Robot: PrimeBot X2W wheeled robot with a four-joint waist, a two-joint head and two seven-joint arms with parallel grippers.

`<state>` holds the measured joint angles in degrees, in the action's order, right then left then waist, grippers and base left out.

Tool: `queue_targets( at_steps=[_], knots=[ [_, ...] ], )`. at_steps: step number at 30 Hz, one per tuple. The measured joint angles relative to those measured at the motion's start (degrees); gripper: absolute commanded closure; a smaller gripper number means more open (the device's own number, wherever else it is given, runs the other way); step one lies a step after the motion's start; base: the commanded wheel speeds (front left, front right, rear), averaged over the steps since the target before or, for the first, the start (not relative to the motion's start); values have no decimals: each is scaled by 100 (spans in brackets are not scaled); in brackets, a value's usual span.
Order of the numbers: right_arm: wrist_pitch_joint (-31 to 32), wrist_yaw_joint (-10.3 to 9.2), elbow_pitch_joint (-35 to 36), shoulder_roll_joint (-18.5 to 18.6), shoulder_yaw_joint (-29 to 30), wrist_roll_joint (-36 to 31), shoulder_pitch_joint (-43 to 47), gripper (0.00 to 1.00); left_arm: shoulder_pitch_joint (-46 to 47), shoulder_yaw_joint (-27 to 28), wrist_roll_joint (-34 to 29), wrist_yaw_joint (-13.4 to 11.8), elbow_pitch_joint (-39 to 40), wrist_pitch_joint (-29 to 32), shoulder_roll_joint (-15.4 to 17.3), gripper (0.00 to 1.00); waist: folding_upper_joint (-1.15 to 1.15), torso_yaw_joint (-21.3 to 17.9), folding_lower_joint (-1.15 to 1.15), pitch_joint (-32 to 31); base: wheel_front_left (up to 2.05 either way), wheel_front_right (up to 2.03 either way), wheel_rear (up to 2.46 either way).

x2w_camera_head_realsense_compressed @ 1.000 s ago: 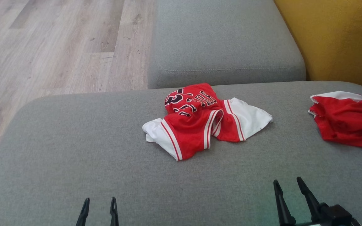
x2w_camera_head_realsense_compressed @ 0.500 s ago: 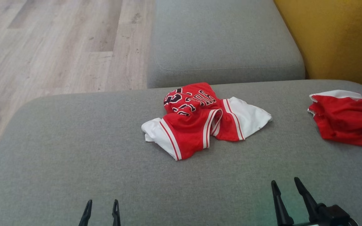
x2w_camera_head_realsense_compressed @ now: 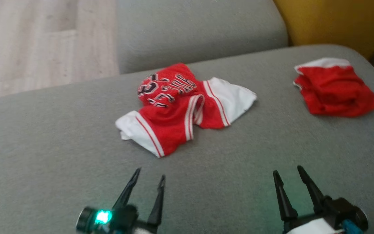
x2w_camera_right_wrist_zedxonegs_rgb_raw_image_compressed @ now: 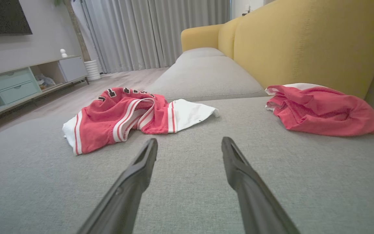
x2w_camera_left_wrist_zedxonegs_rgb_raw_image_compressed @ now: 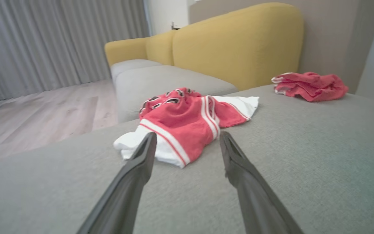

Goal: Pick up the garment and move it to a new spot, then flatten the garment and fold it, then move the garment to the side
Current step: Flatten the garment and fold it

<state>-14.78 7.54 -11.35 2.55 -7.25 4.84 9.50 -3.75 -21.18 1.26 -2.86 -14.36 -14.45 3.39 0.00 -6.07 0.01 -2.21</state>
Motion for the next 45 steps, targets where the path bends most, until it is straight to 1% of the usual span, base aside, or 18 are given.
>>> queue_targets(
  at_steps=[4, 8, 12, 14, 15, 18, 21, 23, 25, 26, 29, 31, 35, 38, 42, 45],
  knots=[
    [0, 0, 120, 0, -34, 3, -169, 0, 848, -331, -133, 115, -670, 0, -23, 0, 0, -273, 0, 351, 0, 0, 0],
    [0, 0, 216, 0, -144, 21, -471, 0, 1930, -470, -307, 191, -1536, 1, -40, 0, 0, -505, 2, 814, 0, 0, 0],
    [0, 0, 245, 1, -245, 35, -776, 0, 2877, -569, -747, 125, -2423, 86, 20, 0, 0, -755, 2, 1216, 0, 0, 0],
    [0, 0, 246, 0, -293, 77, -864, 0, 3200, -643, -839, 127, -2822, 215, 24, 0, 0, -916, 2, 1355, 0, 0, 0],
    [0, 0, 247, 1, -305, 90, -900, 0, 3322, -656, -870, 123, -3010, 271, 37, 0, 0, -1000, 2, 1413, 0, 0, 0],
    [0, 0, 256, 1, -344, 132, -944, 0, 3567, -647, -939, -27, -3532, 443, 93, 0, 0, -1244, 1, 1558, 0, 0, 0],
    [0, 0, 259, 1, -374, 175, -988, 0, 3782, -528, -924, -126, -3883, 545, 133, 0, 0, -1476, -1, 1652, 0, 0, 0],
    [0, 0, 269, 1, -378, 181, -1014, 0, 3958, -449, -820, -129, -4068, 563, 142, 100, 0, -1607, -1, 1691, 0, 0, 0],
    [0, 0, 271, 1, -366, 181, -1008, 0, 4060, -434, -732, -107, -4223, 571, 136, 100, 0, -1709, 0, 1707, 0, 0, 0],
    [0, 0, 270, 1, -354, 181, -1006, 0, 4077, -419, -671, -51, -4277, 524, 132, 100, 0, -1735, 0, 1699, 0, 0, 0],
    [0, 0, 263, 1, -355, 181, -1004, 0, 4087, -353, -471, 156, -4365, 397, 92, 100, 0, -1746, 0, 1598, 0, 0, 0],
    [0, 0, 253, 1, -381, 182, -1001, 0, 4086, -344, -327, 341, -4396, 339, 60, 100, 0, -1746, 0, 1500, 0, 0, 0],
    [0, 0, 238, 1, -432, 231, -982, 0, 4243, -471, -147, 647, -4069, 188, -64, 100, 0, -1734, 0, 1260, 0, 0, 0],
    [0, 0, 227, 1, -477, 231, -909, 0, 4766, -545, -38, 793, -3606, 119, -102, 100, 0, -1698, 0, 1064, 0, 0, 0],
    [0, 0, 185, 1, -499, 231, -743, 0, 5759, -536, 177, 894, -3148, 68, -127, 100, 0, -1616, -1, 827, 0, 0, 0],
    [0, 0, 172, 2, -490, 232, -738, 0, 6543, -349, 393, 942, -2850, 37, -191, 100, 0, -1508, -1, 716, 0, 0, 0]
  ],
)
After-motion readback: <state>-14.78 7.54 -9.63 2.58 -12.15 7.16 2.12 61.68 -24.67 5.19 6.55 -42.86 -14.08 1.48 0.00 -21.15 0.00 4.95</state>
